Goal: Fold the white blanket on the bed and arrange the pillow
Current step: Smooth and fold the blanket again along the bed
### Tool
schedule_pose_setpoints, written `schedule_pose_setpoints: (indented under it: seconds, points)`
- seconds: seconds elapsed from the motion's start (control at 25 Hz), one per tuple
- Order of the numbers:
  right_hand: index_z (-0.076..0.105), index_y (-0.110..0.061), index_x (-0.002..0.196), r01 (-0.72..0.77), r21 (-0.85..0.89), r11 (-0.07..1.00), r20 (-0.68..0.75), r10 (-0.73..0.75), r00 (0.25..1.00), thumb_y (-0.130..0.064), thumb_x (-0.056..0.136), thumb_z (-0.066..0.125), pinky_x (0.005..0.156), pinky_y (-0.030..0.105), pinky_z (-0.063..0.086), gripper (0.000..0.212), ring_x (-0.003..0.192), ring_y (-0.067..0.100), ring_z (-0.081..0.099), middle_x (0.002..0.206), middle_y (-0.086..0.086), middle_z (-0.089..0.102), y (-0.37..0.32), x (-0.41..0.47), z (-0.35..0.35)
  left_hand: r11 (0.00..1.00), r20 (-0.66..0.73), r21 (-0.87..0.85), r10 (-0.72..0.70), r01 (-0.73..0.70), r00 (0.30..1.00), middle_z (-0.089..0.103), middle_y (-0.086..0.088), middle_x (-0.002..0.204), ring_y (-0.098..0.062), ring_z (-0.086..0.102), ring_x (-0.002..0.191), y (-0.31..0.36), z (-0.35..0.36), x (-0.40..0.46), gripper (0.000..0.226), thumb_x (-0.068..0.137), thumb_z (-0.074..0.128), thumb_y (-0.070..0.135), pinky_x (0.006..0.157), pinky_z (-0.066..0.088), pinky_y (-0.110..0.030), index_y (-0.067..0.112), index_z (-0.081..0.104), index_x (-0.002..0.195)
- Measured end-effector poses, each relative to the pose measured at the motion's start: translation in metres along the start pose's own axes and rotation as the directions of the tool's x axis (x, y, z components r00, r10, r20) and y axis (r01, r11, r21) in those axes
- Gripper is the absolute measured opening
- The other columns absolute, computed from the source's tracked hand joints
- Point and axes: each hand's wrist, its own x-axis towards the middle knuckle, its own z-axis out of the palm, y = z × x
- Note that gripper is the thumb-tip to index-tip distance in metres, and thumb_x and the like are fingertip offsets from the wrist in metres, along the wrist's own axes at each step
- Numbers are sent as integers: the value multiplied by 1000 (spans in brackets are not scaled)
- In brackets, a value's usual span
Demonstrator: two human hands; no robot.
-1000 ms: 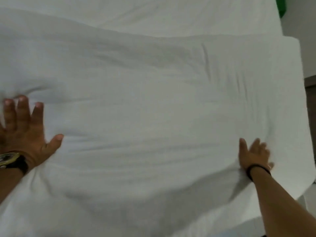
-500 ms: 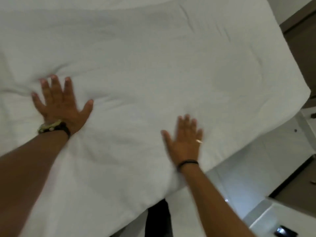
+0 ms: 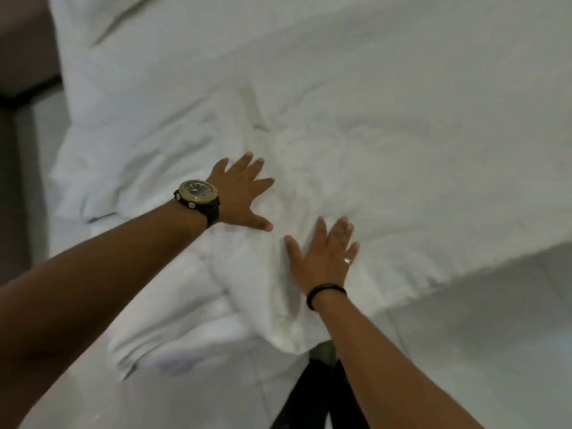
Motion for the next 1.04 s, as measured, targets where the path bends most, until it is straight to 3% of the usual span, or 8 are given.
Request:
schedule_pose_setpoints:
  seconds: [0.12,0.28,0.56,0.8,1.04]
  points:
    - [7,-12,156,-23,-125,992,-131,7,991,-71,91,23,115,62,-7,89,148,38,-16,160,26,-13,-5,4,38,997,93,-23,-68,70,993,-24,3,162,-26,-24,148,-41,27,-24,128,53,46,97,117,-7,-60,40,-13,152]
    - [7,-9,155,-38,-154,987,-260,-3,966,-68,90,28,113,65,-8,90,147,44,-7,159,31,-3,-2,24,64,982,-159,134,150,-129,976,-24,-4,162,-30,-25,147,-79,45,7,138,45,43,100,115,-6,-65,35,-16,152]
    - [10,-13,150,-112,-281,953,-520,-53,853,-70,94,29,113,58,-9,82,143,50,15,154,35,19,15,56,100,973,-174,100,225,-210,959,-34,-8,158,-33,-32,144,-94,90,80,156,30,29,107,108,-11,-73,24,-30,148]
    - [11,-17,151,-127,-275,953,-604,-68,794,-68,94,34,112,67,6,79,143,52,16,155,33,20,19,49,101,968,-82,88,242,-234,967,-41,-7,154,-33,-39,140,-90,84,78,158,28,31,107,107,-15,-72,23,-35,145]
    - [14,-17,153,-113,-220,969,-614,-47,788,-66,94,37,113,65,2,80,145,48,13,157,30,16,18,42,100,966,-54,119,235,-228,970,-43,-10,152,-35,-40,139,-89,83,79,159,25,25,108,106,-14,-74,20,-38,142]
